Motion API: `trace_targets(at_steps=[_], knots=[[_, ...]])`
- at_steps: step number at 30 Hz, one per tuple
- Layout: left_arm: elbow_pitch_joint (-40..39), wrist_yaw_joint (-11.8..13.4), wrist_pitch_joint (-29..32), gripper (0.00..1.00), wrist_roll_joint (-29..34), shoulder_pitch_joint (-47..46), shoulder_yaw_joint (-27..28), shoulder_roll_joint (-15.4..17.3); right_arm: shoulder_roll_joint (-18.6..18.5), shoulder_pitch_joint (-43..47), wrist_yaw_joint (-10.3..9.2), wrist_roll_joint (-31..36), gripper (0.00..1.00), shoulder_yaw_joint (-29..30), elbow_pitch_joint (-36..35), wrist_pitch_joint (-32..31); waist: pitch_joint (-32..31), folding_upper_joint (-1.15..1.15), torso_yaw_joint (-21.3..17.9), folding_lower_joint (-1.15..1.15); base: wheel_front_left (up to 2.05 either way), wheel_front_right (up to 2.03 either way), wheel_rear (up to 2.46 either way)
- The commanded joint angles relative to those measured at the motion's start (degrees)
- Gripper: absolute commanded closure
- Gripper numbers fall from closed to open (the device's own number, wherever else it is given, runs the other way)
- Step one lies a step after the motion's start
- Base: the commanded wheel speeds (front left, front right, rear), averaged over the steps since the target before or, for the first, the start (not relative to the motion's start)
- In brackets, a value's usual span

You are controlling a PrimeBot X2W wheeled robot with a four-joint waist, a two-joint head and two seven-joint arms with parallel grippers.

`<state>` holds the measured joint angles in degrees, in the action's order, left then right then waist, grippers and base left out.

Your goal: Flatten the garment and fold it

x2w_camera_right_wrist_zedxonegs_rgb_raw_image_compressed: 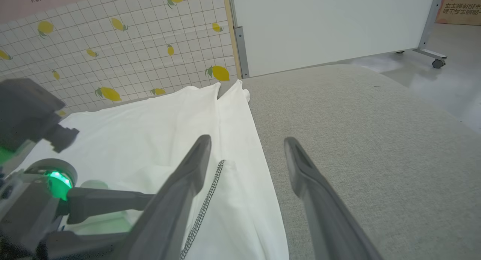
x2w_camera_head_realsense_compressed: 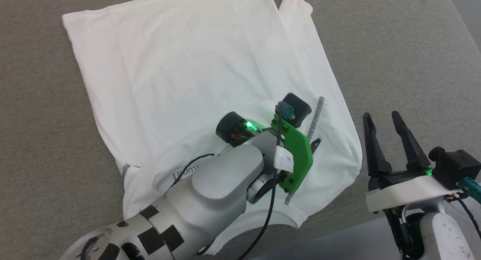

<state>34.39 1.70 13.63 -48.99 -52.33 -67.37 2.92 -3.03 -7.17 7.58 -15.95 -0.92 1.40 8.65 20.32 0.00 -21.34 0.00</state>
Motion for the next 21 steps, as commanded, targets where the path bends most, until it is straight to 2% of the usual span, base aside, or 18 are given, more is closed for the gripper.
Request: trace_targets(at_steps=[1,6,10,13,16,18,21], knots=[[-1.0,0.5,-2.3,0.0,-1.2,0.0,1.2,0.0,0.1,-0.7,-0.09,0.6,0.0,0.4,-0.2,0.1,-1.6,0.0,2.2,0.0,0.0,0.0,0.0],[-4.2,2.8,-15.4,0.0,-2.4,-0.1,7.5,0.3,0.1,-0.6,-0.09,2.5,0.0,2.6,-1.5,-1.3,-3.6,0.0,6.3,0.0,0.0,0.0,0.0],[-6.2,5.9,-25.6,0.0,-1.9,2.5,13.2,4.3,-0.4,-1.2,-0.09,3.5,0.0,4.8,-1.8,-2.8,-5.1,0.0,9.6,0.0,0.0,0.0,0.0],[-8.7,8.0,-28.1,0.0,-1.4,6.0,17.9,8.0,-1.1,-2.5,-0.09,4.0,0.0,6.4,-1.4,-3.9,-5.9,0.0,12.1,0.0,0.0,0.0,0.0],[-13.8,10.2,-28.6,0.0,1.6,10.7,24.6,11.7,-2.0,-4.3,-0.09,4.6,0.0,7.7,-0.1,-5.5,-6.0,0.0,14.4,0.0,0.0,0.0,0.0],[-18.0,10.8,-28.6,0.0,5.0,14.9,29.6,13.6,-2.4,-6.1,-0.09,4.8,0.0,8.6,1.4,-6.7,-6.0,0.0,15.8,0.0,0.0,0.0,0.0],[-23.2,10.6,-28.6,0.0,9.6,21.2,36.5,14.6,-3.9,-9.8,-0.09,4.9,0.0,9.3,4.5,-8.9,-5.4,0.0,17.7,0.0,0.0,0.0,0.0]])
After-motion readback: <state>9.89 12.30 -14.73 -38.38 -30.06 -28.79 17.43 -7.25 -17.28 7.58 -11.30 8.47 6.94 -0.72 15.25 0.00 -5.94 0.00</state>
